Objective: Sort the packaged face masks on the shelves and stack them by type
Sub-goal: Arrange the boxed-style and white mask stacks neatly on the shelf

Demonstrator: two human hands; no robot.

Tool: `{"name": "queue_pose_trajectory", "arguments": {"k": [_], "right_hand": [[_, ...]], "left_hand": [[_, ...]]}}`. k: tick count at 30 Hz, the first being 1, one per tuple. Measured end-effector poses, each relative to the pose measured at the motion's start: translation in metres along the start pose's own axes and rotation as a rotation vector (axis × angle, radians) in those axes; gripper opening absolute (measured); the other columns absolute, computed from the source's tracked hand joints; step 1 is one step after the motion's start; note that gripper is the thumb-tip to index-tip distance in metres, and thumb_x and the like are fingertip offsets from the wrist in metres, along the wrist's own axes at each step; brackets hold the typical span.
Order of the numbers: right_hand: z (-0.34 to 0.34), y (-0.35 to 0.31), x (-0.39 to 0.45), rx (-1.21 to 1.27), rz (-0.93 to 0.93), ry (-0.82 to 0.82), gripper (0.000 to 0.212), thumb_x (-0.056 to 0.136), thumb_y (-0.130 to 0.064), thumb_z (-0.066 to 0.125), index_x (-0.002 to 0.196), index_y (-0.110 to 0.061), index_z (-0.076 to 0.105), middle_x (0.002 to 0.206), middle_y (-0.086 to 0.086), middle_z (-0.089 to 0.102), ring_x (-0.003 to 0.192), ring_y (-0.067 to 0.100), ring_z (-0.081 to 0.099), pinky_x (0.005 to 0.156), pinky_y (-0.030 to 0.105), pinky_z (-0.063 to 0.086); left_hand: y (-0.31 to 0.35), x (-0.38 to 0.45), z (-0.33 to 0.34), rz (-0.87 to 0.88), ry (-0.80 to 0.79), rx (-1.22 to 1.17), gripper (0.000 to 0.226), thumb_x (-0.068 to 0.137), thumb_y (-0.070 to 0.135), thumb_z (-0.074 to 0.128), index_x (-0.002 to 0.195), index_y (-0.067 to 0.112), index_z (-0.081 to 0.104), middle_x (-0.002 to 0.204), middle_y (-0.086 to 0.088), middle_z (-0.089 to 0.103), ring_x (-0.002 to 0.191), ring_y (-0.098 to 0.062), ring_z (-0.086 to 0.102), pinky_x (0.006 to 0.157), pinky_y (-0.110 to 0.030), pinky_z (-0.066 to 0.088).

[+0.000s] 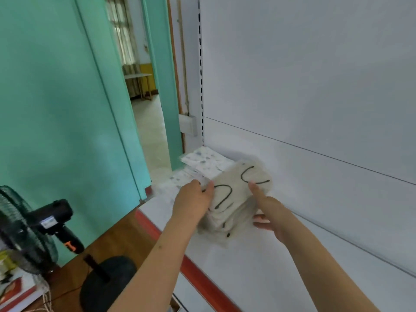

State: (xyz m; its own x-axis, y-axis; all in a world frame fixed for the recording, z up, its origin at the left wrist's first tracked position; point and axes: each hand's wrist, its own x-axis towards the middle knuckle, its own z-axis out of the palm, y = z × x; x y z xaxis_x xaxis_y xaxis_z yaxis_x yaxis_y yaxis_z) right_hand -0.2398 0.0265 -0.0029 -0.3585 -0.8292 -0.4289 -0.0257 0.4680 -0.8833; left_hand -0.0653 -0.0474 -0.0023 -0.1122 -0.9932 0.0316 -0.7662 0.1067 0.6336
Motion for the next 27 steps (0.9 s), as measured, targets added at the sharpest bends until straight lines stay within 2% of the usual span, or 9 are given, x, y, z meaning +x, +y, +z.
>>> {"name": "queue_pose_trajectory", "arguments": {"k": [4, 6, 10, 12, 15, 18, 20, 22, 27], "right_hand": [[0.017, 0.007, 0.002, 0.301, 0.022, 0.011, 0.046, 0.082, -0.055, 0.070, 0.107, -0.016, 0.071, 0.097, 0.000, 0.077, 0.098, 0.023, 0.070, 0.085, 0.039, 0.056], [0.018, 0.002, 0.003, 0.390, 0.073, 0.021, 0.034, 0.083, -0.045, 0.074, 0.100, -0.015, 0.071, 0.091, 0.002, 0.077, 0.093, 0.021, 0.070, 0.075, 0.034, 0.054], [0.021, -0.004, 0.003, 0.437, 0.081, 0.071, 0.021, 0.084, -0.032, 0.075, 0.096, -0.016, 0.069, 0.076, -0.004, 0.077, 0.082, 0.017, 0.070, 0.072, 0.029, 0.053], [0.024, -0.002, -0.001, 0.477, 0.028, 0.085, 0.017, 0.088, -0.027, 0.071, 0.102, -0.016, 0.070, 0.085, -0.002, 0.078, 0.081, 0.015, 0.073, 0.072, 0.028, 0.053], [0.027, -0.001, -0.007, 0.643, 0.056, 0.055, 0.023, 0.091, -0.022, 0.068, 0.109, -0.009, 0.070, 0.100, 0.010, 0.077, 0.092, 0.022, 0.074, 0.085, 0.037, 0.056], [0.026, 0.005, -0.011, 0.702, 0.149, 0.084, 0.026, 0.088, -0.023, 0.070, 0.108, -0.005, 0.071, 0.100, 0.013, 0.076, 0.092, 0.024, 0.074, 0.087, 0.038, 0.055], [0.019, 0.013, -0.017, 0.699, 0.158, 0.117, 0.030, 0.088, -0.024, 0.070, 0.111, -0.005, 0.070, 0.103, 0.013, 0.076, 0.097, 0.027, 0.073, 0.094, 0.041, 0.053], [0.006, 0.021, -0.026, 0.703, 0.151, 0.187, 0.034, 0.087, -0.026, 0.071, 0.114, -0.007, 0.070, 0.105, 0.012, 0.076, 0.101, 0.029, 0.072, 0.100, 0.044, 0.051], [-0.022, 0.035, -0.056, 0.774, 0.128, 0.272, 0.035, 0.087, -0.023, 0.069, 0.117, -0.006, 0.068, 0.109, 0.014, 0.074, 0.105, 0.032, 0.070, 0.101, 0.047, 0.050]], "left_hand": [[0.002, 0.000, 0.023, 0.121, -0.100, 0.084, 0.042, 0.103, 0.043, 0.043, 0.072, 0.014, 0.043, 0.073, -0.005, 0.051, 0.077, -0.027, 0.054, 0.065, -0.033, 0.031], [0.001, -0.005, 0.031, 0.200, -0.079, 0.084, 0.039, 0.103, 0.043, 0.041, 0.073, 0.019, 0.042, 0.072, 0.001, 0.046, 0.076, -0.023, 0.050, 0.066, -0.033, 0.032], [-0.005, -0.001, 0.033, 0.292, -0.101, 0.039, 0.037, 0.101, 0.047, 0.040, 0.078, 0.019, 0.046, 0.076, 0.001, 0.051, 0.080, -0.023, 0.054, 0.070, -0.036, 0.042], [-0.007, 0.003, 0.028, 0.308, -0.150, 0.032, 0.038, 0.098, 0.051, 0.040, 0.077, 0.020, 0.048, 0.079, 0.001, 0.055, 0.082, -0.022, 0.054, 0.075, -0.037, 0.047], [-0.005, 0.003, 0.023, 0.322, -0.215, 0.160, 0.043, 0.095, 0.059, 0.034, 0.076, 0.025, 0.051, 0.088, 0.004, 0.057, 0.097, -0.021, 0.050, 0.089, -0.039, 0.043], [-0.002, 0.000, 0.025, 0.346, -0.293, 0.266, 0.054, 0.095, 0.068, 0.030, 0.098, 0.030, 0.068, 0.112, 0.005, 0.058, 0.117, -0.021, 0.040, 0.102, -0.038, 0.032], [-0.005, 0.000, 0.026, 0.374, -0.353, 0.220, 0.073, 0.088, 0.078, 0.019, 0.120, 0.034, 0.068, 0.129, 0.008, 0.051, 0.127, -0.018, 0.032, 0.107, -0.037, 0.025], [-0.008, 0.000, 0.024, 0.398, -0.344, 0.129, 0.082, 0.083, 0.081, 0.010, 0.128, 0.038, 0.063, 0.138, 0.012, 0.047, 0.132, -0.014, 0.029, 0.106, -0.035, 0.021], [-0.017, 0.007, 0.027, 0.374, -0.275, 0.247, 0.055, 0.099, 0.063, 0.028, 0.134, 0.034, 0.060, 0.144, 0.008, 0.049, 0.135, -0.020, 0.034, 0.106, -0.040, 0.023]]}}
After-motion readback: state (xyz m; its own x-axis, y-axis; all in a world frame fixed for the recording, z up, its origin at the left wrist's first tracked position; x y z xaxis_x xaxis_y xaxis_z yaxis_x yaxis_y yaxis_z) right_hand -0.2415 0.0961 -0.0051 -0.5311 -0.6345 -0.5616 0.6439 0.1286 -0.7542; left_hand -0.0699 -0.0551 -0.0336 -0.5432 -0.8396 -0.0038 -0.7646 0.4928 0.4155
